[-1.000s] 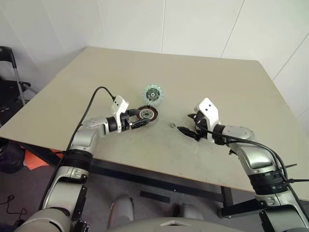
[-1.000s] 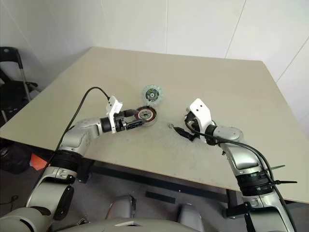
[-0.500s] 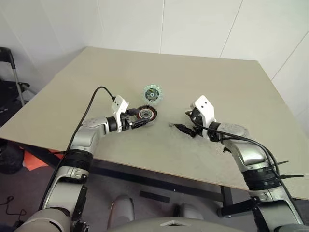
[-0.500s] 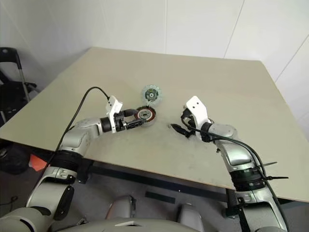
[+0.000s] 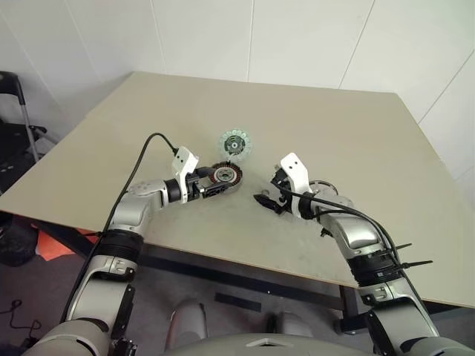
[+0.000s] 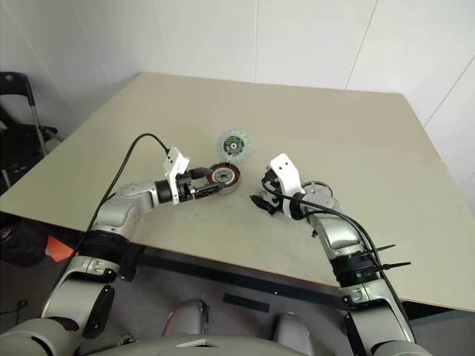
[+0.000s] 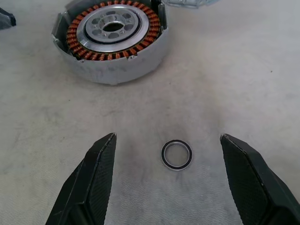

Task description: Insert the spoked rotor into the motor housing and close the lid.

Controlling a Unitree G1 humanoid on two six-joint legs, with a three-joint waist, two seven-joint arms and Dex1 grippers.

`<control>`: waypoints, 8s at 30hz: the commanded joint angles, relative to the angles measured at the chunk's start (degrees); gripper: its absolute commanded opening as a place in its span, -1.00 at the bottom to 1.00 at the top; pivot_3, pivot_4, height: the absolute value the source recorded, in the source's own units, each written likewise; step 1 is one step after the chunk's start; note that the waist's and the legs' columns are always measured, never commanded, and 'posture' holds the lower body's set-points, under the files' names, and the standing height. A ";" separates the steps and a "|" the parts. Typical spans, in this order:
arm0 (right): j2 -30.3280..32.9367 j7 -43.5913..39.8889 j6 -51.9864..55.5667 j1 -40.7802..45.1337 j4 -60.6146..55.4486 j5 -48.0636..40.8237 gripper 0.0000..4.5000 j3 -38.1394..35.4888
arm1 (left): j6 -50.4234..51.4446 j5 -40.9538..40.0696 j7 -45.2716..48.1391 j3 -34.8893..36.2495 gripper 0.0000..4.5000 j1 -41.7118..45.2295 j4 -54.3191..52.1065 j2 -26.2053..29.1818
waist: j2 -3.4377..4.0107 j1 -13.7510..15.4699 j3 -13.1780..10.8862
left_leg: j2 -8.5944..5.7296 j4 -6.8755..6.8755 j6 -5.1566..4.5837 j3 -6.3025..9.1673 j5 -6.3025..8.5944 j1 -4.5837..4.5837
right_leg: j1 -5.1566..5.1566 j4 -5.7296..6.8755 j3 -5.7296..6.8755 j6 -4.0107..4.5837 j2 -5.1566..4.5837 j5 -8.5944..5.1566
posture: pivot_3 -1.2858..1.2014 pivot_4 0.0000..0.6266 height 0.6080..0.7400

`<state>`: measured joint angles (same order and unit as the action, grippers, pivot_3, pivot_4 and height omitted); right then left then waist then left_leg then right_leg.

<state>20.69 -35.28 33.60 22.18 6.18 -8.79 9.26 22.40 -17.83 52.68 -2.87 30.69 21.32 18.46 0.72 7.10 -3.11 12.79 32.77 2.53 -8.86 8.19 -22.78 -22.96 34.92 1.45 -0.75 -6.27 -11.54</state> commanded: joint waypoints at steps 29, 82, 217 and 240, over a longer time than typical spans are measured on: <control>3.09 -4.28 -1.10 -1.85 -6.39 -2.13 -0.73 -1.42 | -2.86 0.28 -0.82 0.67 0.93 0.86 -0.33 0.06 | 0.00 0.04 0.01 | 0.01 -0.02 0.00 0.00 0.00 0.06 | 0.08 -0.03 0.01 0.00 0.00 0.00 | 0.03 -1.00 1.00; 9.70 -27.28 -18.89 24.81 8.89 5.06 0.27 14.32 | -2.54 0.77 1.12 2.09 0.93 3.05 5.22 4.22 | 0.00 -0.22 0.02 | 0.03 0.00 0.01 -0.01 0.00 0.21 | 0.05 0.12 0.00 0.03 0.01 0.01 | 0.03 -1.00 1.00; 8.72 -30.74 -31.07 18.59 4.05 28.71 -0.99 20.06 | -5.09 2.64 -3.18 3.90 0.93 1.50 5.06 5.03 | -0.06 -1.55 -0.02 | 0.11 0.33 -0.03 0.07 0.02 -0.23 | -0.33 0.52 0.03 0.27 0.06 -0.06 | 0.03 -1.00 1.00; 9.11 -29.30 -33.63 20.63 9.10 31.13 -0.99 20.90 | -4.89 2.49 -3.59 4.12 0.93 0.91 4.18 5.15 | -0.07 -1.60 -0.02 | 0.08 0.31 -0.02 0.07 0.02 0.27 | 0.04 0.56 -0.05 0.24 0.06 -0.08 | 0.03 -1.00 1.00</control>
<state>29.16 -64.87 -0.26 41.04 14.80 21.50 30.73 18.46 -15.06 49.21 0.21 30.98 27.55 23.17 0.65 5.50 -3.12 12.87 33.08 2.51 -8.79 8.21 -22.51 -22.92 35.48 1.40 -0.51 -6.21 -11.62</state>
